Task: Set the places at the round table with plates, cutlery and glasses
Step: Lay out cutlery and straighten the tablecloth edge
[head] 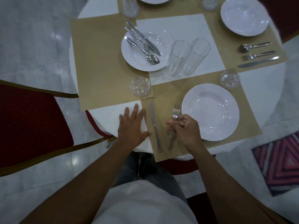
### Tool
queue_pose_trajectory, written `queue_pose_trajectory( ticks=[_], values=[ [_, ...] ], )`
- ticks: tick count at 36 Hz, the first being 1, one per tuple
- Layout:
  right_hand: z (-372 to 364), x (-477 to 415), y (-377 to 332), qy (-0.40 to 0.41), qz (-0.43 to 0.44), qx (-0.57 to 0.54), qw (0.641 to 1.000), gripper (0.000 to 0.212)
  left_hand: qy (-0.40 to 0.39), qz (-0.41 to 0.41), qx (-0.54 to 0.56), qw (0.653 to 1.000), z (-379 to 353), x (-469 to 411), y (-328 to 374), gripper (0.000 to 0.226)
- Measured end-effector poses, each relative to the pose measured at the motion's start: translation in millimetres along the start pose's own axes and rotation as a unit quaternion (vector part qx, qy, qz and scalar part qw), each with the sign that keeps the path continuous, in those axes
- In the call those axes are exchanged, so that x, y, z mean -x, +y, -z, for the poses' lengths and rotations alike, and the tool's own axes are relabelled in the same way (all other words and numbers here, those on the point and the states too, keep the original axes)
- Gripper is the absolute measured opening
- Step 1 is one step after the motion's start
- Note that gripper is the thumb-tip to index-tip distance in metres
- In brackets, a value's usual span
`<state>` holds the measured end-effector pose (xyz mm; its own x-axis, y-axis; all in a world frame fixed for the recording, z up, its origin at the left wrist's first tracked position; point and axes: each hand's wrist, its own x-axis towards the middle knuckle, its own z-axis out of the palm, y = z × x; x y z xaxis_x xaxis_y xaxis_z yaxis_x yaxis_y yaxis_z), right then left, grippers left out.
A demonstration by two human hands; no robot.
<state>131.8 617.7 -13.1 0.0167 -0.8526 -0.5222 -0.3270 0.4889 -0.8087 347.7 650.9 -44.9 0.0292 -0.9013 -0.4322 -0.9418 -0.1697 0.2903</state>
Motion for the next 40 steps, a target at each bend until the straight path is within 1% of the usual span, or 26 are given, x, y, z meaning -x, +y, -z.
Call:
queue_pose_trajectory(
  ticks=[3,7,13,18,25,30,34,37,40],
  values=[
    [-2.0,-3.3,1.6,0.003,0.004,0.066,0.998,0.014,-0.041,-0.007,-0.026,0.999,-1.0,-1.6,0.7,0.102],
    [-6.6,-7.7,0.4,0.005,0.031,0.125,0.992,0.010,-0.056,-0.003,-0.040,0.998,3.0,-3.6,3.2,0.104],
    [-12.7,-17.8,0.0,-0.018,0.036,0.190,0.981,0.010,-0.068,-0.002,-0.050,0.996,8.6,-4.2,7.0,0.103],
    [-17.9,-24.2,2.7,-0.024,0.034,0.226,0.973,0.009,-0.073,-0.001,-0.056,0.996,11.2,-3.3,8.4,0.104],
    [-22.3,-24.1,1.1,-0.025,0.024,0.244,0.969,0.018,-0.082,0.005,-0.050,0.995,11.6,-4.0,9.1,0.104],
    [-23.7,-21.5,-3.7,0.004,0.029,0.279,0.960,0.009,-0.084,0.002,-0.048,0.995,11.1,-3.3,8.5,0.103],
    [-26.0,-17.5,-9.0,0.022,0.026,0.284,0.958,0.007,-0.088,0.002,-0.048,0.995,13.2,-3.0,8.9,0.103],
    [-29.1,-17.0,-13.2,0.031,0.025,0.308,0.951,0.011,-0.091,0.001,-0.046,0.995,16.1,-2.1,8.9,0.102],
    [-33.0,-19.2,-20.1,0.026,0.012,0.362,0.932,0.020,-0.080,-0.012,-0.049,0.996,19.5,-2.8,5.6,0.095]
  ],
)
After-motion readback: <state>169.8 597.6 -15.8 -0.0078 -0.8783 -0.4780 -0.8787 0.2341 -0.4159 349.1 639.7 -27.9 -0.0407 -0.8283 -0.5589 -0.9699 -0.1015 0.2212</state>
